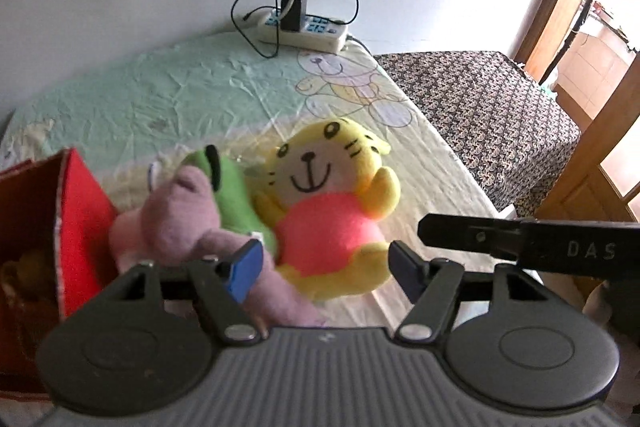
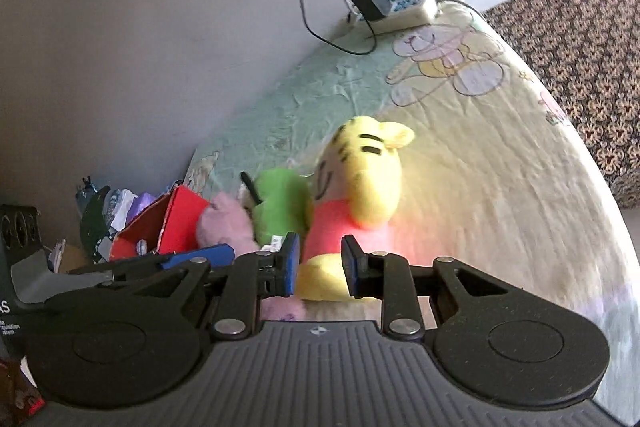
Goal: Organize objects
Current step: 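Move the right gripper back to the yellow tiger plush, then close the right gripper on the yellow tiger plush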
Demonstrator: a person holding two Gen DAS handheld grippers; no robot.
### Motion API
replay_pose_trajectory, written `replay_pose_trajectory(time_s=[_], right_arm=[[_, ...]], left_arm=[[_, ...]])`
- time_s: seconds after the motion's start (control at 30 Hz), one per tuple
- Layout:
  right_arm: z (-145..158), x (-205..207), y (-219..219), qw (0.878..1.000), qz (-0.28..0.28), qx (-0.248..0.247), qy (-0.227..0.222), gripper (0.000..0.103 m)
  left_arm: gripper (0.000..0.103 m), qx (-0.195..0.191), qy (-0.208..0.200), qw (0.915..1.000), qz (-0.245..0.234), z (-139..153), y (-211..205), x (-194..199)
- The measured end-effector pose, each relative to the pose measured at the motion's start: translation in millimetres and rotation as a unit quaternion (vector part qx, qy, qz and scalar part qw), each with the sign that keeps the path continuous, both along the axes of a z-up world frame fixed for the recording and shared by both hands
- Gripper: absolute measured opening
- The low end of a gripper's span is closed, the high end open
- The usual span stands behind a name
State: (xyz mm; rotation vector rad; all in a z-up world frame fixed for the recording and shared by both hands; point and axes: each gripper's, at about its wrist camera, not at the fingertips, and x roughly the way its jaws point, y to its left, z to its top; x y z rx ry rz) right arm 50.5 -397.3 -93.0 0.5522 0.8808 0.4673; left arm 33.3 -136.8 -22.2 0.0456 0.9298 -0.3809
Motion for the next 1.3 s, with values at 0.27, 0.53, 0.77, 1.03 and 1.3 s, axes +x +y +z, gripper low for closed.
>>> replay_pose_trajectory(time_s=[0.27,0.53,0.77,1.03,1.3], right_arm=[[-24,32,-13,0.998,-0.012,0.036,0.043,0.032],[-39,51,-8,0.997,-0.026,0.04,0.068,0.046],[-52,71,5,0.995,-0.011,0.044,0.084,0.052],[-65,87,20,0.995,0.002,0.041,0.091,0.052],[-68,89,22,0.995,0.006,0.05,0.087,0.045]], left_arm=[[0.07,-0.014,0.018,0.9997,-0.001,-15,-17,13],[0.071,-0.021,0.045,0.9984,-0.028,-33,-26,37],[0.078,-0.024,0.062,0.9965,-0.049,-53,-31,59],[0.085,-0.034,0.084,0.9949,-0.045,-73,-22,79],[0.082,-0.034,0.085,0.9946,-0.049,-80,-23,87]])
